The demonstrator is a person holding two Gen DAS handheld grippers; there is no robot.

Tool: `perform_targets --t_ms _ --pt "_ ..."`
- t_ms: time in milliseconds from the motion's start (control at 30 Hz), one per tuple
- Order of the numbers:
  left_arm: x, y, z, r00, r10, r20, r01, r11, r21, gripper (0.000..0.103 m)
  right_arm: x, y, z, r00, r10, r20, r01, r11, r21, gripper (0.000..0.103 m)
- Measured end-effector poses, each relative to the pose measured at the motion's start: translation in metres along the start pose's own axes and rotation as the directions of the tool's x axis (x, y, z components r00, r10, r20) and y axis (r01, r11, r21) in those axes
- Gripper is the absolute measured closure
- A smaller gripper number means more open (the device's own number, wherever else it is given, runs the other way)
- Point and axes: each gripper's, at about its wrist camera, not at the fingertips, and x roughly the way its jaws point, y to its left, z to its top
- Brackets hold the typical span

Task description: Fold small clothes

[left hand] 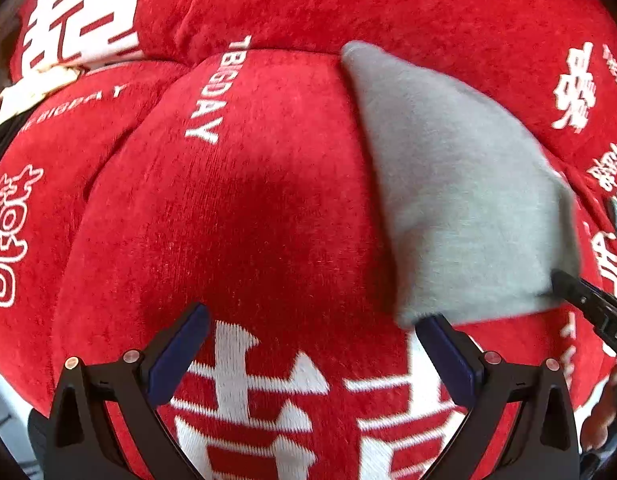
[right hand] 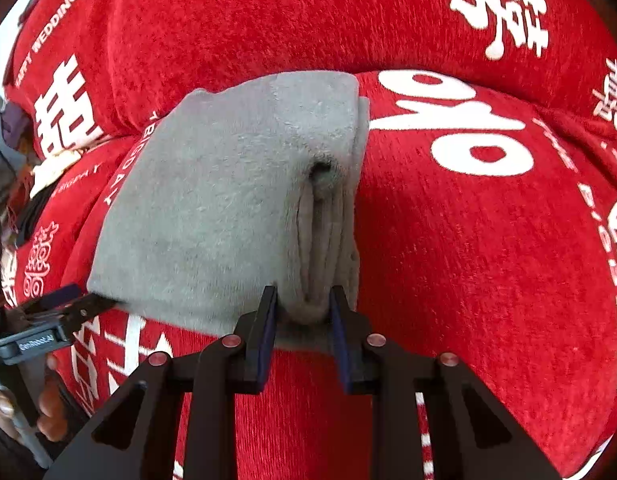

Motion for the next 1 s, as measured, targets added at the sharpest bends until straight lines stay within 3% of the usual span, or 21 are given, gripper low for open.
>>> perform_targets --t_ms 133,167,267,400,567,667,800,1000 --pt "-0.039 -0.006 0.02 0.99 -0.095 0.102 0.096 0.995 0.001 0.0 -0.037 0.002 0.013 0.988 0.031 0.15 -0.029 0.999 -0.017 0.037" --pt "-0.044 -0.008 0.028 0.987 -0.112 0.118 0.113 0.994 -0.005 0.0 -0.041 0.005 0.019 0.983 0.023 0.18 -0.016 0.999 -0.036 0.035" --pt "-0.038 -0.02 0.062 0.987 -0.113 0.11 0.118 0.992 -0.035 0.0 -0.034 0.02 0.039 0.982 0.026 0.186 -0.01 0.996 -0.09 0.035" --pt "-0.002 -0.039 0.09 0.997 -0.059 0.058 0.061 0.997 -0.042 0.0 -0.004 0.036 0.061 0.988 0.02 0.151 0.003 0.989 -0.149 0.035" --pt "0.044 -0.039 0.095 0.999 0.007 -0.036 -0.009 0.998 -0.057 0.0 0.036 0.035 0.064 0.999 0.008 0.042 0.0 0.983 -0.185 0.035" --pt "0.043 -0.037 0.091 1.0 -0.015 -0.019 0.013 0.997 -0.071 0.0 0.032 0.032 0.06 0.999 0.03 0.044 -0.021 0.98 -0.2 0.035" --pt "0.036 -0.051 0.095 0.999 0.038 0.027 -0.038 0.999 -0.002 0.0 0.017 0.034 0.068 0.993 0.077 0.084 -0.059 0.977 -0.205 0.035" --pt "0.051 -0.059 0.108 0.999 0.049 0.018 -0.05 0.998 0.032 0.0 0.053 0.034 0.097 0.999 0.042 0.018 -0.038 0.976 -0.213 0.035"
